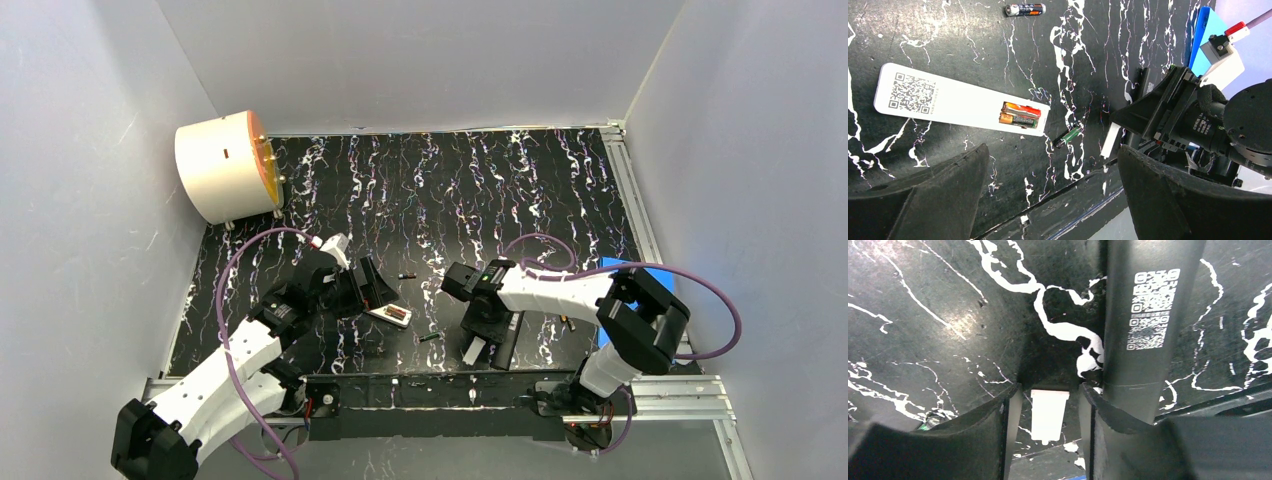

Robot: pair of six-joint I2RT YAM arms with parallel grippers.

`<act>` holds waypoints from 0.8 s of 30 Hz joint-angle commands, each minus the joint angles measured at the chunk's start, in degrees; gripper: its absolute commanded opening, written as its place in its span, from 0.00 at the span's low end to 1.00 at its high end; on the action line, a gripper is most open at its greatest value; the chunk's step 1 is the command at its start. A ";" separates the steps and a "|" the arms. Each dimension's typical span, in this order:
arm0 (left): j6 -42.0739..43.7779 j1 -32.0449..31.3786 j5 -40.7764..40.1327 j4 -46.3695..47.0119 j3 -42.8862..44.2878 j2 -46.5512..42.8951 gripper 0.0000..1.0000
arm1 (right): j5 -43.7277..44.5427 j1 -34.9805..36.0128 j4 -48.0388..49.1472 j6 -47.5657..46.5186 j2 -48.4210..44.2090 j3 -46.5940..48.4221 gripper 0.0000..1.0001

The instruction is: Load the batteries into the remote control

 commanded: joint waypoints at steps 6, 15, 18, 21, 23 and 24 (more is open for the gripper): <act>-0.10 -0.05 0.68 0.52 -1.09 -0.10 0.98 | -1.29 0.72 0.80 -1.10 -0.25 -1.91 0.47; -0.54 -0.05 0.86 0.48 -1.74 -0.52 0.98 | -1.75 1.10 1.11 -1.22 -0.15 -2.38 0.49; -0.54 -0.05 0.96 0.59 -1.71 -0.48 0.98 | -1.83 1.08 1.36 -1.24 -0.02 -2.52 0.41; -0.52 -0.10 1.48 1.08 -1.86 -0.28 0.98 | -1.13 1.11 1.25 -1.37 -0.13 -2.42 0.35; -0.46 -0.05 3.31 2.41 -2.03 0.28 0.98 | 0.16 1.09 1.08 -1.69 -0.36 -1.92 0.32; -0.37 -0.05 4.78 3.42 -2.20 0.73 0.98 | 1.18 1.04 0.99 -1.97 -0.50 -1.57 0.31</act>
